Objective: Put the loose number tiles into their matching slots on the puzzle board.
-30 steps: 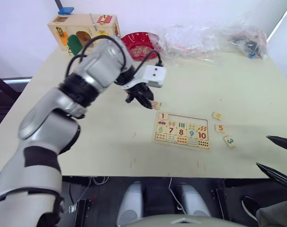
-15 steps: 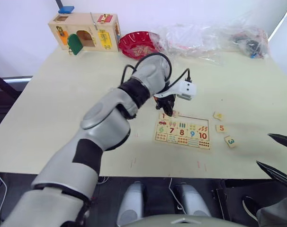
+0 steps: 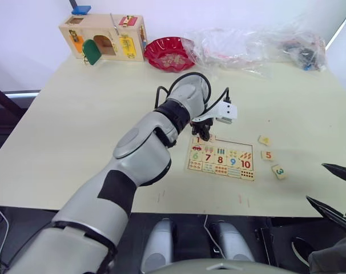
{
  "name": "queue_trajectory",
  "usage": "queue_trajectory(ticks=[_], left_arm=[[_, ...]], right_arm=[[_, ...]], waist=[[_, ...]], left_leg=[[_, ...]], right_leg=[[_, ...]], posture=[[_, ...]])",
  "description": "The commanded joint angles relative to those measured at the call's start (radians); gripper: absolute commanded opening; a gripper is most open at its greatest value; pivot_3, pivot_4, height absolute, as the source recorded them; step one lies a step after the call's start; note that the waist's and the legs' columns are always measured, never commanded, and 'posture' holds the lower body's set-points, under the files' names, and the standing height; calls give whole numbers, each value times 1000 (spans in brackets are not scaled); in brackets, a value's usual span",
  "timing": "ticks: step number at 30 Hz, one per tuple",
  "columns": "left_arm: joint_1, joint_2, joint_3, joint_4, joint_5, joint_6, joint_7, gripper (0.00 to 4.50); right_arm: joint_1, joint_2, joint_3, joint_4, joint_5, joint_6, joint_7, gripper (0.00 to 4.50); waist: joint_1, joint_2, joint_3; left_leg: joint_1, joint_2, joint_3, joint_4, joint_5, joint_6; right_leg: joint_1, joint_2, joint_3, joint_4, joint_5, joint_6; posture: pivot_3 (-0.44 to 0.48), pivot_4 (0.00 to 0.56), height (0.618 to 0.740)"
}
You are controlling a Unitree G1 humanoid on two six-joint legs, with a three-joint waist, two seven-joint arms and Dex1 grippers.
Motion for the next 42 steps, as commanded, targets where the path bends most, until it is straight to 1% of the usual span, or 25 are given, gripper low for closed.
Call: queue_trajectory(ticks=[1,9,19,42], left_arm=[[-9,-16,35,7,22,-17,24,936],[4,-32,59,12,42,-26,20,936],[23,-32,63,9,62,-55,-6,936],[31,-42,95,19,93,-55,10,936]], right_arm=[[11,5,-22,-35,12,-23,-7,4500],[20,10,-16,-45,12,-25,-14,4500],[25,12,-14,-40,13,-30,-15,4500],[30,25,-5,-46,10,-33,-18,4500]], waist=[[0,0,0],[0,0,0],[0,0,0],[0,0,0]], left_leg=[[0,0,0,0,0,0],[-1,0,-1,0,0,0],[-1,0,-1,0,0,0],[-1,0,-2,2,0,0]], right_leg=[[0,0,0,0,0,0],[0,0,-1,0,0,0],[0,0,-1,0,0,0],[0,0,-1,1,1,1]], posture=[[0,150,740],[0,150,740],[0,150,740],[0,150,740]])
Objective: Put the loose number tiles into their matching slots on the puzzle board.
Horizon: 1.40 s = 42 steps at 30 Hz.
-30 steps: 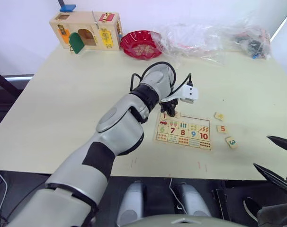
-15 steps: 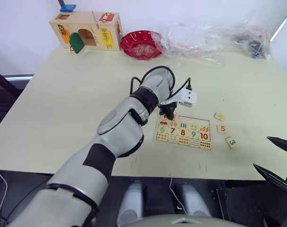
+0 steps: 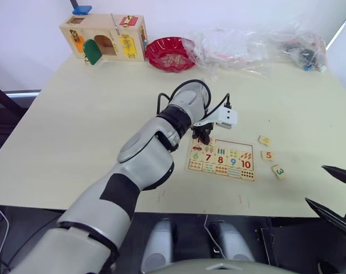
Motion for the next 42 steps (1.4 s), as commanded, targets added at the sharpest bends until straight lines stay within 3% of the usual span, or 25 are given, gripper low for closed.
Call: queue_trajectory(ticks=[1,2,6,13,19,25,29,36,42], left_arm=[[-12,-9,25,-2,6,-10,5,936],[-12,-9,27,-3,6,-10,2,936],[-22,-7,48,-14,-7,5,-15,2914],[-69,58,125,-48,-57,16,-120,2914],[-73,149,257,-72,-210,-26,-158,2914],[28,215,376,-81,-304,-211,-138,2914],[93,221,389,-58,-293,-325,-74,2914],[179,207,397,-4,-285,-485,34,67],[199,199,387,35,-270,-522,77,67]], right_arm=[[7,2,-10,-23,11,-17,-4,4500],[7,2,-9,-22,11,-18,-3,4500],[8,5,-8,-24,10,-19,-5,4500],[9,14,1,-28,7,-24,-10,4500],[10,25,14,-33,3,-33,-17,4500],[13,29,21,-34,2,-38,-21,4500],[7,29,29,-30,0,-39,-25,4500],[-2,25,42,-32,-2,-38,-31,4500],[2,23,39,-32,1,-37,-30,4500]], waist=[[0,0,0],[0,0,0],[0,0,0],[-2,0,0],[-1,1,0],[-2,1,-1],[3,1,-1],[2,1,-1],[2,1,-1]], left_leg=[[0,0,0,0,0,0],[0,0,0,0,0,0],[0,0,0,0,0,0],[0,0,0,0,0,0],[0,0,0,0,0,0],[1,0,0,0,0,0],[1,0,-1,2,0,0],[-1,0,-2,5,0,0],[-1,0,-2,5,0,0]], right_leg=[[0,0,0,0,0,0],[0,0,0,0,0,0],[0,0,0,0,0,0],[0,0,0,1,0,0],[0,0,0,1,2,-3],[0,0,0,1,4,-1],[1,0,-1,2,4,-1],[1,0,-1,2,5,0],[1,0,-1,2,5,0]], posture=[[0,150,740],[0,150,740],[0,150,740],[0,150,740],[0,150,740],[0,150,740],[0,150,740],[0,150,740],[0,150,740]])
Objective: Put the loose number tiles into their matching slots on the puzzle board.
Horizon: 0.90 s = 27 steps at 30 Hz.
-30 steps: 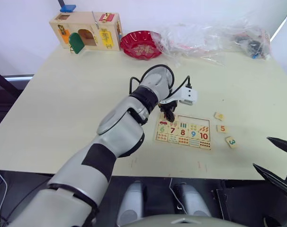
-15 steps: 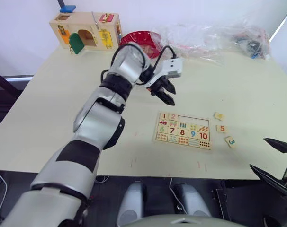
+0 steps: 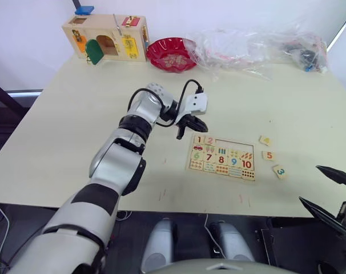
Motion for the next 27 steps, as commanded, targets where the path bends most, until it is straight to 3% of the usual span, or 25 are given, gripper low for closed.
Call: queue_trajectory(ticks=[1,27], left_arm=[[-2,-8,11,15,16,-34,38,67],[-6,-52,10,63,91,-35,145,67]], right_arm=[[5,-4,-11,-25,15,-16,0,4500],[30,0,-16,-45,22,-13,-8,4500]], waist=[[0,0,0],[0,0,0]], left_leg=[[0,0,0,0,0,0],[0,0,0,0,0,0]], right_leg=[[0,0,0,0,0,0],[0,0,0,0,0,0]], posture=[[0,150,740],[0,150,740]])
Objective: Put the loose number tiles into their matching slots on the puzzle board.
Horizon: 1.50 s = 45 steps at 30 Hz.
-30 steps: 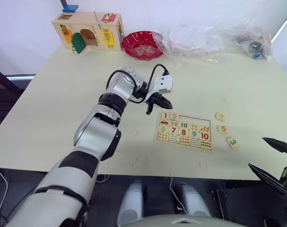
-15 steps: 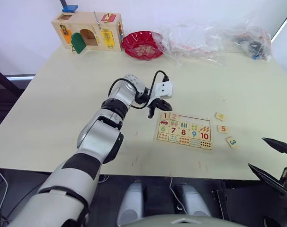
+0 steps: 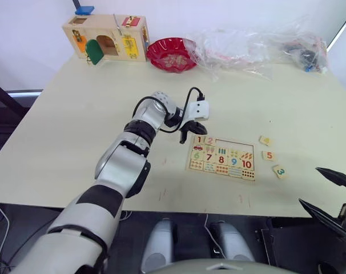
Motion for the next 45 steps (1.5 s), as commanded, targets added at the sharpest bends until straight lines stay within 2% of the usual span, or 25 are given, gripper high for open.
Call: queue_trajectory(ticks=[1,45], left_arm=[[-12,-9,11,-3,0,-15,10,67],[14,-17,12,-28,7,-11,-14,67]], right_arm=[[9,-1,-16,-33,22,-13,-4,4500],[-7,-12,-15,-25,25,-3,2,4500]], waist=[[0,0,0],[0,0,0]], left_leg=[[0,0,0,0,0,0],[0,0,0,0,0,0]], right_leg=[[0,0,0,0,0,0],[0,0,0,0,0,0]], posture=[[0,150,740],[0,150,740]])
